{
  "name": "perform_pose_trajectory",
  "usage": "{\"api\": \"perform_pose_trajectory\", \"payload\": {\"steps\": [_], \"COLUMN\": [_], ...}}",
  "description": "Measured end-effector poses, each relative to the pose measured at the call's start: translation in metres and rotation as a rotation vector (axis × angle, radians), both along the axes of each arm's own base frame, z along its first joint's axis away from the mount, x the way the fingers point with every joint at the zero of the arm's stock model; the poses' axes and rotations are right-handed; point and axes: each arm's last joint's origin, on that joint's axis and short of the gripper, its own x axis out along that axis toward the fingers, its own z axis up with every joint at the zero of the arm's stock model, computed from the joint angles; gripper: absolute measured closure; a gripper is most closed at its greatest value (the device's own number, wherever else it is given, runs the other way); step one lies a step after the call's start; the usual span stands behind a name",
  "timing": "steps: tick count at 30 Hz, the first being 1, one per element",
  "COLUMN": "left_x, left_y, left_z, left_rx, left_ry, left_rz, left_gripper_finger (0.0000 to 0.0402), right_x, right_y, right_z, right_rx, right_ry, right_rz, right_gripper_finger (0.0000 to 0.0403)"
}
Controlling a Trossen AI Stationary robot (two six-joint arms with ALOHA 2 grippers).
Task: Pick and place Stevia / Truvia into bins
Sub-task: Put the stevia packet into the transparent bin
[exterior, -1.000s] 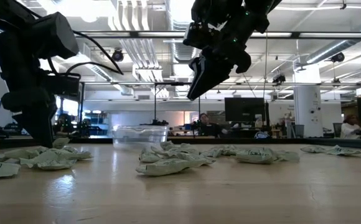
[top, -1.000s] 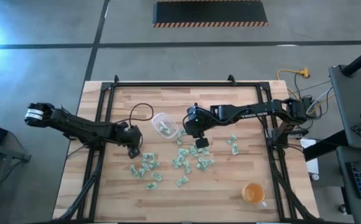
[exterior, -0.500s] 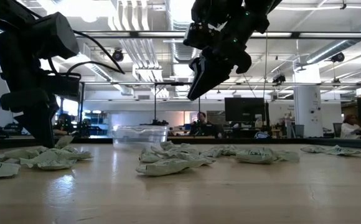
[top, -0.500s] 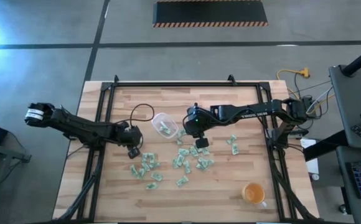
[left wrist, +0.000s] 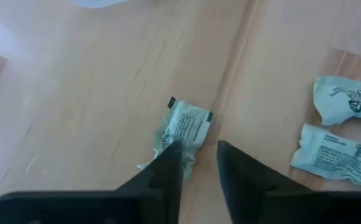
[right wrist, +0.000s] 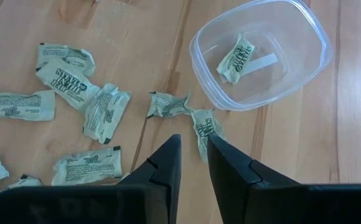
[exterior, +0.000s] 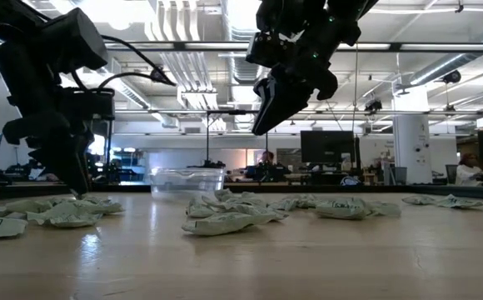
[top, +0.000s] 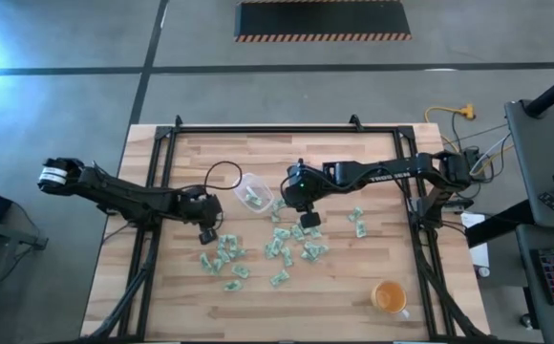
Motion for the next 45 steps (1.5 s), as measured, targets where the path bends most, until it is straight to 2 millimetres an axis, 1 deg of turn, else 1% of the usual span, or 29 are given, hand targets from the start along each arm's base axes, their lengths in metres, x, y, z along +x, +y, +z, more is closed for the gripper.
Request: {"api": "perform_pose_trajectory", "payload": {"steps": [5,10,21,24,29,33,36,38,45], "left_x": [0.000,-0.001,-0.005,-0.006,-0.002,0.003,0.005,0.006,0.006], "left_y": [0.001,0.002,0.002,0.002,0.002,0.001,0.001,0.000,0.000], "left_z": [0.000,-0.001,-0.006,-0.011,-0.020,-0.021,-0.019,-0.019,-0.013], "left_rx": [0.046,0.064,0.049,0.040,0.035,0.040,0.029,0.018,-0.002], "left_ry": [-0.003,0.004,0.014,0.041,0.107,0.134,0.136,0.133,0.094], "left_rz": [0.020,0.027,0.054,0.074,0.070,0.064,0.054,0.051,0.018], "left_gripper_finger": [0.0263,0.0236,0.0233,0.0233,0.0233,0.0233,0.0246,0.0265,0.0365], "right_x": [0.000,0.000,0.001,0.001,0.001,0.001,0.001,0.001,0.001], "right_y": [0.000,0.000,0.000,0.000,0.000,0.000,0.000,0.000,0.000], "right_z": [0.000,0.000,0.001,0.001,0.000,0.000,0.000,0.000,0.000], "right_rx": [0.000,0.000,-0.002,-0.002,-0.002,-0.002,-0.002,-0.002,-0.002], "right_ry": [0.000,-0.002,-0.017,-0.018,-0.017,-0.018,-0.018,-0.018,-0.017], "right_rz": [0.000,0.000,0.000,0.000,0.000,0.000,0.000,0.000,0.000], "right_gripper_finger": [0.0335,0.0335,0.0335,0.0335,0.0335,0.0335,0.0335,0.0335,0.0335]}}
